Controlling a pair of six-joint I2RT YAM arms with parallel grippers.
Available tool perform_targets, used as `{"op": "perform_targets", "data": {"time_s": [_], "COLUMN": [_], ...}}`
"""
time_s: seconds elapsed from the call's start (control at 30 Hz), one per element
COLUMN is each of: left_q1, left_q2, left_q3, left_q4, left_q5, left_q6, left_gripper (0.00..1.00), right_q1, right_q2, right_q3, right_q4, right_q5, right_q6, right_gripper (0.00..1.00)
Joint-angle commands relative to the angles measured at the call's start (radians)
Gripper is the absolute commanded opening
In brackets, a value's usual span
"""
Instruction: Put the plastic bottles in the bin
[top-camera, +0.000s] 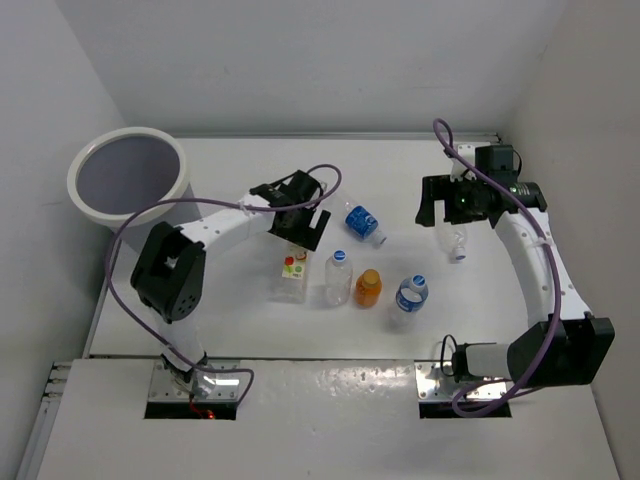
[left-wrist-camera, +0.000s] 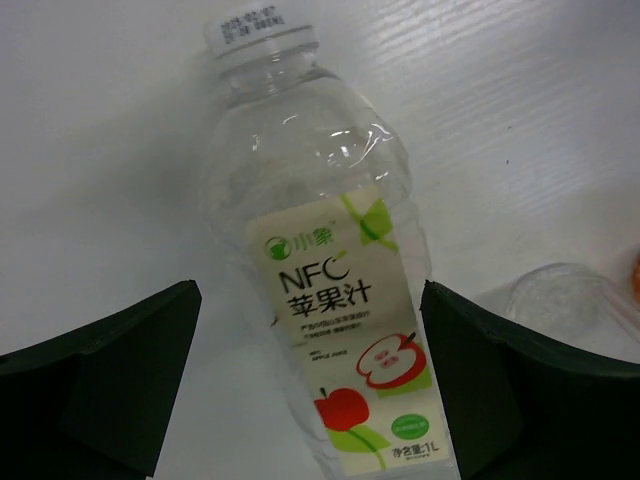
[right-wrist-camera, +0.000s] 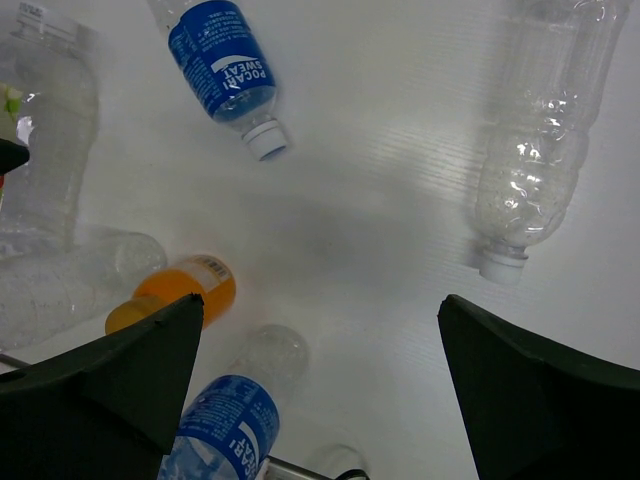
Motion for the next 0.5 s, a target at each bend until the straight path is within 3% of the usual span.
{"op": "perform_targets", "data": {"time_s": [0.0, 0.2, 0.3, 0.33, 0.43, 0.47], "left_q1": [-0.006, 0.017, 0.048, 0.062, 0.085, 0.085], "left_q2": [0.052, 0.190, 0.204, 0.218, 0.230, 0.230], "left_q3": [0.085, 0.126, 0.139, 0.151, 0.160, 0.169], "left_q4": [-0.042, -0.065, -0.065, -0.065, -0.065, -0.065], "left_q5": [-0.009, 0.065, 0.109, 0.109, 0.119, 0.119], "left_q6": [-0.019, -0.019, 0.004, 0.016, 0.036, 0.047], "left_gripper": [0.99, 0.97, 0.83, 0.74, 0.65, 0.54], "right_q1": [-0.005, -0.007, -0.007, -0.005, -0.007, -0.005], "right_q2": [-0.014, -0.020, -0.020, -0.020, -0.027, -0.030], "right_q3": [0.000, -0.014, -0.014, -0.014, -0.022, -0.020], "right_q4": [0.015, 0.013, 0.007, 0.009, 0.009, 0.009], "right_q5": [0.013, 0.026, 0.029, 0.029, 0.030, 0.032], "right_q6": [0.003, -0.006, -0.017, -0.017, -0.020, -0.020], "right_gripper": [1.00, 1.00, 1.00, 1.00, 1.00, 1.00]}}
